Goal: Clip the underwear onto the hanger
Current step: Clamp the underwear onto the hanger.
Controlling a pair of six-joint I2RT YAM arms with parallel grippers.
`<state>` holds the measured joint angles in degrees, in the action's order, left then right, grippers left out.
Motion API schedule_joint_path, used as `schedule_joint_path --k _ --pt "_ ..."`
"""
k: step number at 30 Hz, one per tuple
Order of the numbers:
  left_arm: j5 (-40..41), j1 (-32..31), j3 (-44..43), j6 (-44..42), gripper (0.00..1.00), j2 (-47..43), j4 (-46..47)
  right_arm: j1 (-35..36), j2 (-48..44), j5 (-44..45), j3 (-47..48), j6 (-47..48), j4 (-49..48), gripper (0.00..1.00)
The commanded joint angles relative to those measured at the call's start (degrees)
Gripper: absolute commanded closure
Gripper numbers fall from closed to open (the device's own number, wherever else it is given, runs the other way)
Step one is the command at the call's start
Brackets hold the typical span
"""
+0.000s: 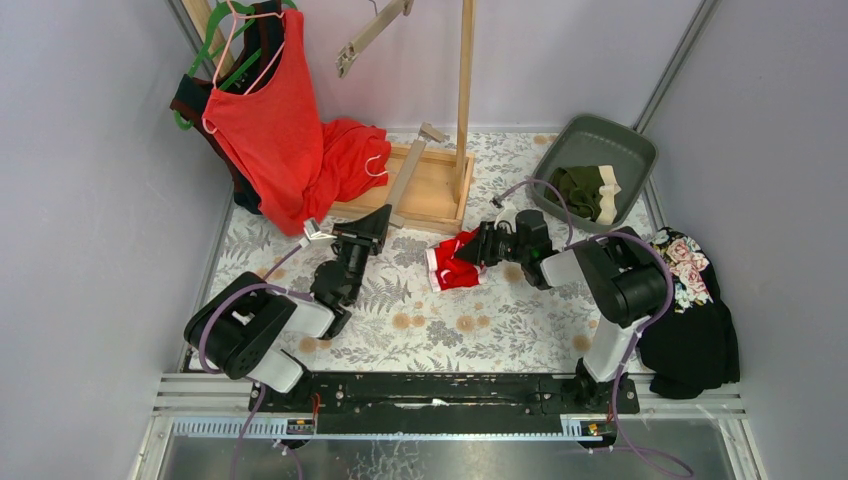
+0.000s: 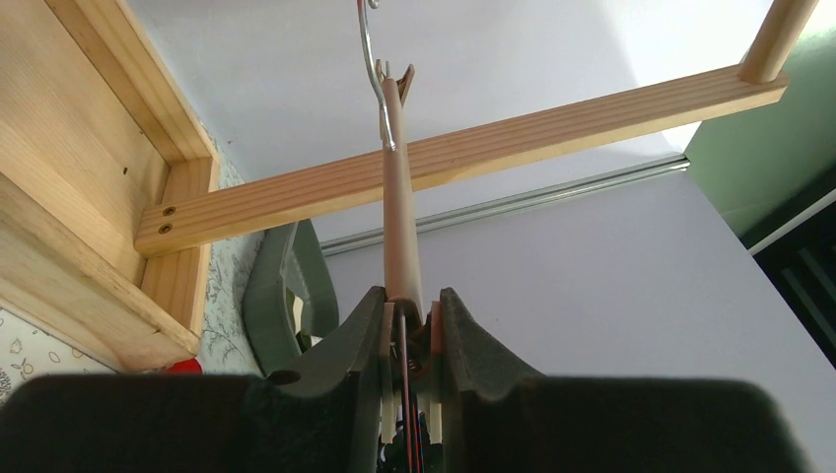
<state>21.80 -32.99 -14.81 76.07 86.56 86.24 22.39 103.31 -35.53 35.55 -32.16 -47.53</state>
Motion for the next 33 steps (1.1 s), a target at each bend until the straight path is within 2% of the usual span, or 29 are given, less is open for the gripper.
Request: schedule_joint_path --k 1,4,9,14,18,23,24,27,30,33 --pt "0.00 0.12 0.74 -0.53 1.00 -0.39 3.77 0.37 -0.86 -1.83 0.76 -1.98 -7.70 0.69" --pt "0.21 0.12 0.79 -0.85 1.00 -0.45 3.70 0.34 -3.02 -1.99 -0.30 -2.11 -8.27 0.71" --pt "-0.22 0.16 0.57 -0.67 1.00 -0.20 3.75 0.35 -7.54 -0.40 -1.43 0.13 -4.08 0.50" --pt "-0.44 0.11 0.60 -0.42 1.00 0.06 3.93 0.37 -7.73 -0.65 -1.18 0.58 -3.04 0.43" --pt "-0.27 0.12 0.83 -0.66 1.00 -0.46 4.03 0.36 -7.13 -0.77 -1.19 0.10 -3.62 0.55" --pt "-0.03 0.12 1.01 -0.84 1.00 -1.03 3.90 0.38 -7.40 -0.53 -1.38 -0.17 -3.63 0.96" --pt "0.04 0.13 1.09 -0.88 1.00 -1.15 3.86 0.36 -7.68 -0.51 -1.46 -0.18 -3.75 1.00" --pt "0.31 0.13 1.21 -1.25 1.00 -1.62 3.81 0.37 -9.30 -0.92 -1.05 -0.34 -2.98 1.00" --pt "0.46 0.12 1.16 -1.44 1.00 -2.16 3.46 0.37 -9.58 -2.26 0.54 0.37 -0.08 0.87" --pt "0.55 0.12 1.29 -1.54 1.00 -2.53 3.26 0.37 -8.39 -3.01 1.24 0.45 0.40 0.86"
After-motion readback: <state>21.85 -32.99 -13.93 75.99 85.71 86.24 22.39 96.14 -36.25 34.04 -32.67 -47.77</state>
